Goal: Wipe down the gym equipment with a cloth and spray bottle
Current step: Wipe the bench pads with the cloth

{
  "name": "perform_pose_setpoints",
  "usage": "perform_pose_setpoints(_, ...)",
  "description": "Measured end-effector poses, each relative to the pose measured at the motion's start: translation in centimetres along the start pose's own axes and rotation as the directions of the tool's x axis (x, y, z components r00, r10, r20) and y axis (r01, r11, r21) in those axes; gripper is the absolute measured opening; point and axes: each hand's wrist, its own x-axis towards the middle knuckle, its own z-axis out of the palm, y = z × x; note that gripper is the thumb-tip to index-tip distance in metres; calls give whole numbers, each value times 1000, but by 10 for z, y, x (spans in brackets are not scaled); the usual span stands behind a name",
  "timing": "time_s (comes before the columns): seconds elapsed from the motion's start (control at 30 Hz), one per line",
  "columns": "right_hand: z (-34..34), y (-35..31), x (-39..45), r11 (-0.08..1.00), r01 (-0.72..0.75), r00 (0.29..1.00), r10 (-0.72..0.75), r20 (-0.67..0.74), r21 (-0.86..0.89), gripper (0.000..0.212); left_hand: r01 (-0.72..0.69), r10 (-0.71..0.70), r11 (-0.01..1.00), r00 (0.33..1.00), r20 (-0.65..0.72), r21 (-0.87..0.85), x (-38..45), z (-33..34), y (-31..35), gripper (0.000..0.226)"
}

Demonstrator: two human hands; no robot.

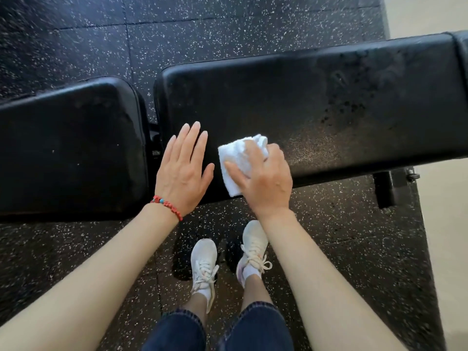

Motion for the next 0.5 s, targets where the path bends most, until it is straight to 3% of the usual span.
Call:
perform_pose_setpoints(0.07, -4, 27, 3, 998, -33, 999, 31, -33, -54, 42, 31, -31, 999, 999, -4, -5, 1, -2, 5, 53)
perform_pose_setpoints(0.2, -23, 83, 5, 918, -397, 916, 396, -67, -1, 38, 40, -40, 999, 999, -29, -4, 1, -3, 22, 53)
perform_pose_setpoints(0.3, -29, 83, 7, 880, -473, 880, 474, -9, 38, 42, 29, -30, 1000, 999, -41, -11, 8, 0, 42, 53)
perform_pose_setpoints(0.37, -27, 73, 4, 940, -342, 940, 342, 21, 20, 42, 40, -42, 999, 997, -67, -22, 17, 6, 59, 51)
perform_pose_setpoints(0.43, -26, 76, 3, 995, -94, 995, 94, 32, -14, 43, 63, -65, 997, 994, -83, -33, 28, 13, 76, 50)
perform_pose_setpoints(0.5, -30, 100, 9, 998, 50, 999, -49, 14, -37, 41, 84, -87, 996, 993, -84, -29, 39, 19, 90, 50)
